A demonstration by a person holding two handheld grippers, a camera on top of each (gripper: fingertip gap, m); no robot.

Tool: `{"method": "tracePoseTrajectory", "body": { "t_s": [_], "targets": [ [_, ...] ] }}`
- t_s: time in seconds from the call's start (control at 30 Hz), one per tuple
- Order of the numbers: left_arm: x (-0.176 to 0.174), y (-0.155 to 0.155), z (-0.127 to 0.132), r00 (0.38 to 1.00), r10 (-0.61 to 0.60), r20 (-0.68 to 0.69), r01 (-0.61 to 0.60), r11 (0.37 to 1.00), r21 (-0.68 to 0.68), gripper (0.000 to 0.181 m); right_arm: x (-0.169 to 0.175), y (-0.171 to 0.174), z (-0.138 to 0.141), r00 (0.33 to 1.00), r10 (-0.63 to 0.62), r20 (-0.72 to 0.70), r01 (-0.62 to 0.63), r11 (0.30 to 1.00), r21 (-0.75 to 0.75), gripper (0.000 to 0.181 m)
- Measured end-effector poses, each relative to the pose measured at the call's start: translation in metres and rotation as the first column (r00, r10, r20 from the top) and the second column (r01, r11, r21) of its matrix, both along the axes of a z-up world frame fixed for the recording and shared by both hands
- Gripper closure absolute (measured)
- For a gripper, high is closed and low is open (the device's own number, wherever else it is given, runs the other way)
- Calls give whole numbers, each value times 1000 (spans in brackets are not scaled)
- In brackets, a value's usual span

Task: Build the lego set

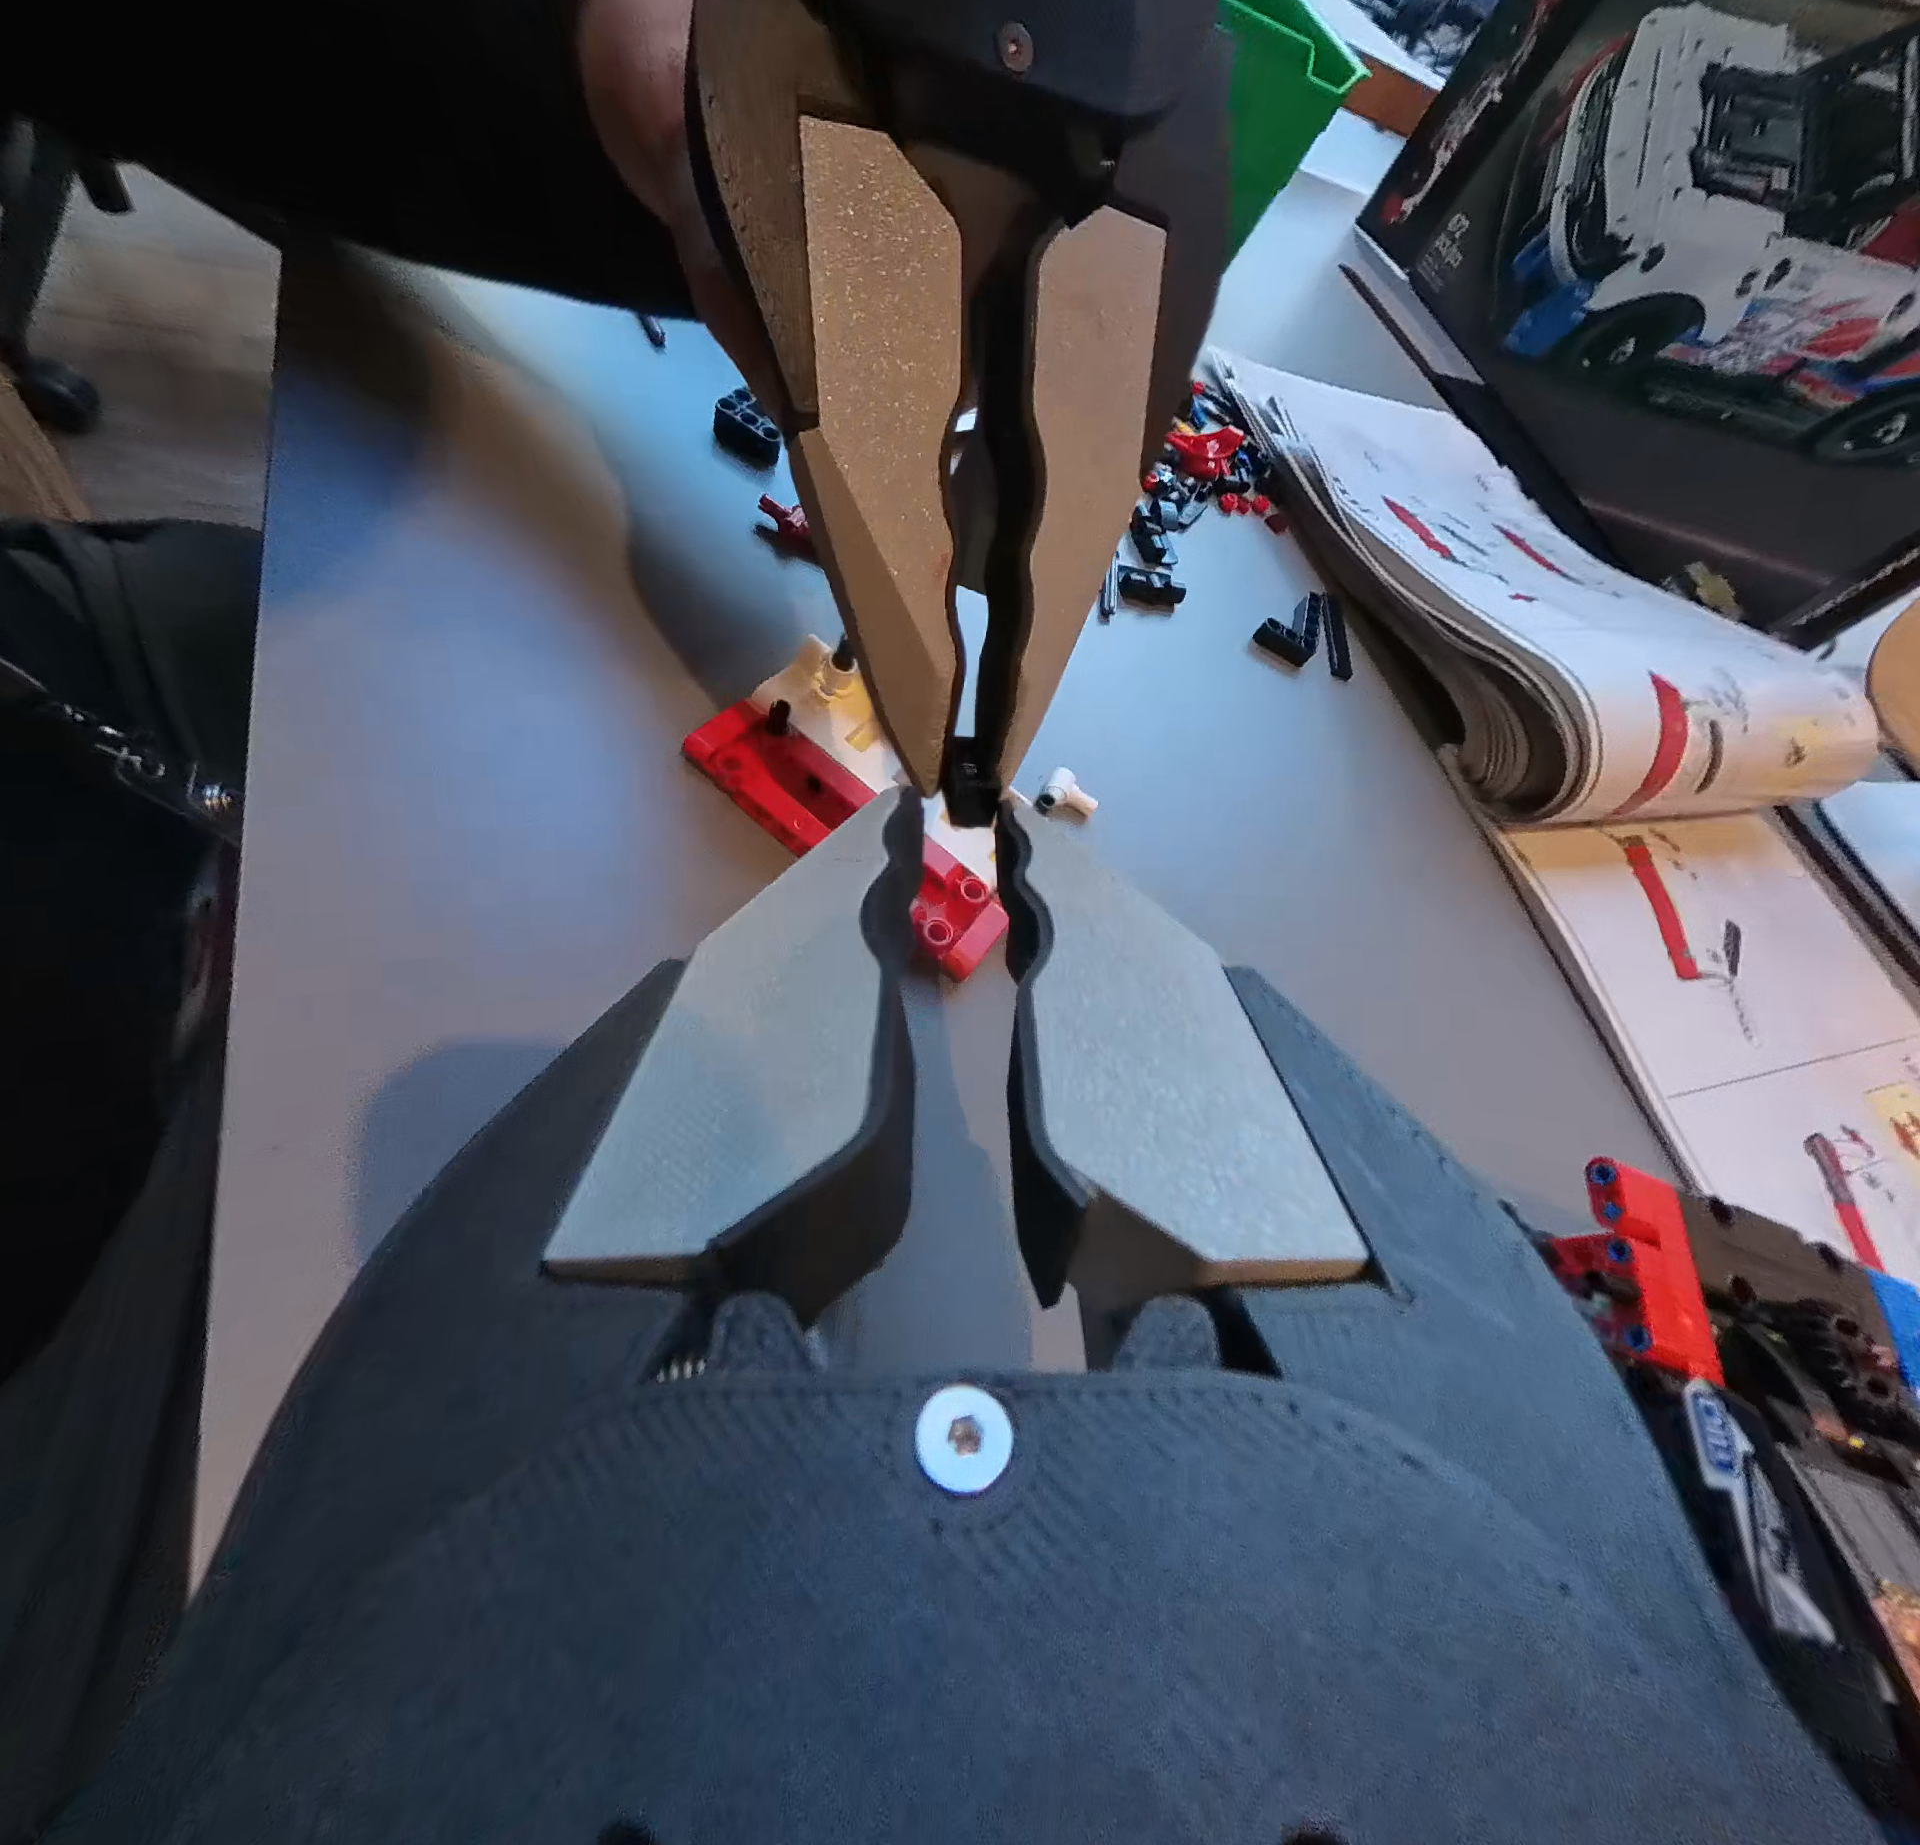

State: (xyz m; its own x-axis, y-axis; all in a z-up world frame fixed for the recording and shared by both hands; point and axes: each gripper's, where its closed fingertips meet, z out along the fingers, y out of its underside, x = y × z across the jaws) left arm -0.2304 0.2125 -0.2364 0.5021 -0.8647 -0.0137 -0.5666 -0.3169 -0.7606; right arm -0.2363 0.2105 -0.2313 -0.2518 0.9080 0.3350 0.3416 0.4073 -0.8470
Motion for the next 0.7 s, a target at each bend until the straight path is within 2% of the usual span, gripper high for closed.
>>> {"method": "tracePoseTrajectory", "body": {
  "t_s": [0.23,0.47,0.7],
  "targets": [
    [-5,5,0,999,39,9,-39,999,6,176,7,10,7,998,-56,0,56,994,-89,167],
    [-1,0,-10,995,-8,-104,11,1000,29,176,5,3,2,998,-47,44,50,997,-58,168],
    [2,1,-13,987,-38,-154,47,998,49,176,3,-1,-7,996,-28,82,29,1000,-8,171]
  ]
}}
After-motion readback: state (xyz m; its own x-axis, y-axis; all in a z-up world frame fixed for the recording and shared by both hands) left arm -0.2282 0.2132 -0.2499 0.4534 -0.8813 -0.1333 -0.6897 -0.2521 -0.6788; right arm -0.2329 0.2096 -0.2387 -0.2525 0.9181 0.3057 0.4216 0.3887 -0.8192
